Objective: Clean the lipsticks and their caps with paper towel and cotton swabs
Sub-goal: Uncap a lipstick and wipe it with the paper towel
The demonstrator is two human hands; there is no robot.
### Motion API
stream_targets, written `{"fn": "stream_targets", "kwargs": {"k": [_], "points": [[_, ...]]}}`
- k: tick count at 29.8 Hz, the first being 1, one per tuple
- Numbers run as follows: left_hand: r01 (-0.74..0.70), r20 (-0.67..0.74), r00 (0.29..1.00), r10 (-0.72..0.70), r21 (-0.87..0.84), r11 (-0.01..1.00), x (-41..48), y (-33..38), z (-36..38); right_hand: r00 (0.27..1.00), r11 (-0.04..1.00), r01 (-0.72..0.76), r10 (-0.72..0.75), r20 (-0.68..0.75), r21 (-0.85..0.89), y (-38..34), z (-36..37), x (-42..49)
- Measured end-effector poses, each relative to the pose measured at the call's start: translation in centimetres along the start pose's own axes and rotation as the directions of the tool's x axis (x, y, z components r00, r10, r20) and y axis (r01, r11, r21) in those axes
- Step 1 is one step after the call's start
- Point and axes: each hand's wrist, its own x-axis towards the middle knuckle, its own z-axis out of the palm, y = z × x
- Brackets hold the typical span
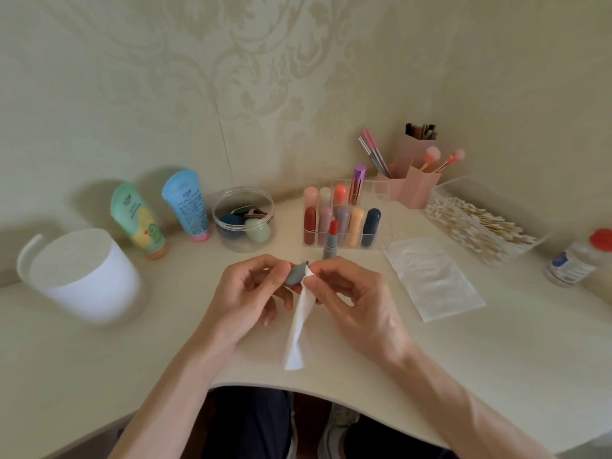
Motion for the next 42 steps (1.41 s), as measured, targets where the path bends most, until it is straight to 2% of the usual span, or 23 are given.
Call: {"fn": "stream_targets", "kwargs": {"k": [5, 8, 13, 16, 22, 26, 33, 35, 38, 40, 42], "points": [[-0.167, -0.045, 0.984, 0.173, 0.122, 0.978, 0.0, -0.4, 0.1, 0.994, 0.986, -0.106, 0.107, -0.003, 0.128, 0.1, -0.1, 0.1], [-0.214, -0.062, 0.972, 0.225, 0.151, 0.965, -0.1, -0.6, 0.0, 0.99, 0.971, -0.139, 0.137, 0.023, 0.194, -0.4, -0.2, 0.1], [-0.171, -0.157, 0.974, 0.162, -0.047, 0.984, 0.2, -0.2, 0.1, 0.969, 0.913, -0.198, 0.238, -0.072, 0.356, -1.4, -1.4, 0.5], [-0.17, -0.12, 0.98, 0.16, -0.071, 0.983, 0.0, -0.1, 0.3, 0.955, 0.927, -0.223, 0.27, -0.123, 0.3, -1.4, -2.1, 0.7], [-0.172, -0.083, 0.982, 0.17, -0.016, 0.985, 0.0, -0.5, 0.2, 0.968, 0.951, -0.245, 0.252, -0.014, 0.189, -1.7, -1.7, 0.5], [-0.192, -0.06, 0.979, 0.194, 0.04, 0.981, -0.1, -0.6, 0.1, 0.963, 0.958, -0.266, 0.268, -0.001, 0.108, -1.4, -1.7, 0.5], [-0.212, -0.044, 0.975, 0.217, 0.087, 0.973, -0.5, -0.4, 0.5, 0.942, 0.936, -0.336, 0.334, 0.035, 0.108, -1.5, -1.6, 0.5], [-0.287, 0.001, 0.957, 0.289, 0.124, 0.95, -0.7, -0.2, 0.1, 0.92, 0.913, -0.391, 0.388, 0.049, 0.113, -1.6, -1.5, 0.5], [-0.521, 0.138, 0.854, 0.503, 0.245, 0.818, -1.0, -0.2, -0.2, 0.86, 0.844, -0.51, 0.501, 0.096, 0.165, -1.9, -1.7, 0.6], [-0.57, 0.16, 0.821, 0.548, 0.243, 0.785, -0.8, -0.4, -0.2, 0.845, 0.821, -0.535, 0.525, 0.106, 0.199, -2.1, -1.9, 0.6], [-0.564, 0.168, 0.826, 0.538, 0.255, 0.785, -0.6, -0.3, 0.0, 0.85, 0.828, -0.525, 0.521, 0.079, 0.196, -2.1, -2.0, 0.6]]}}
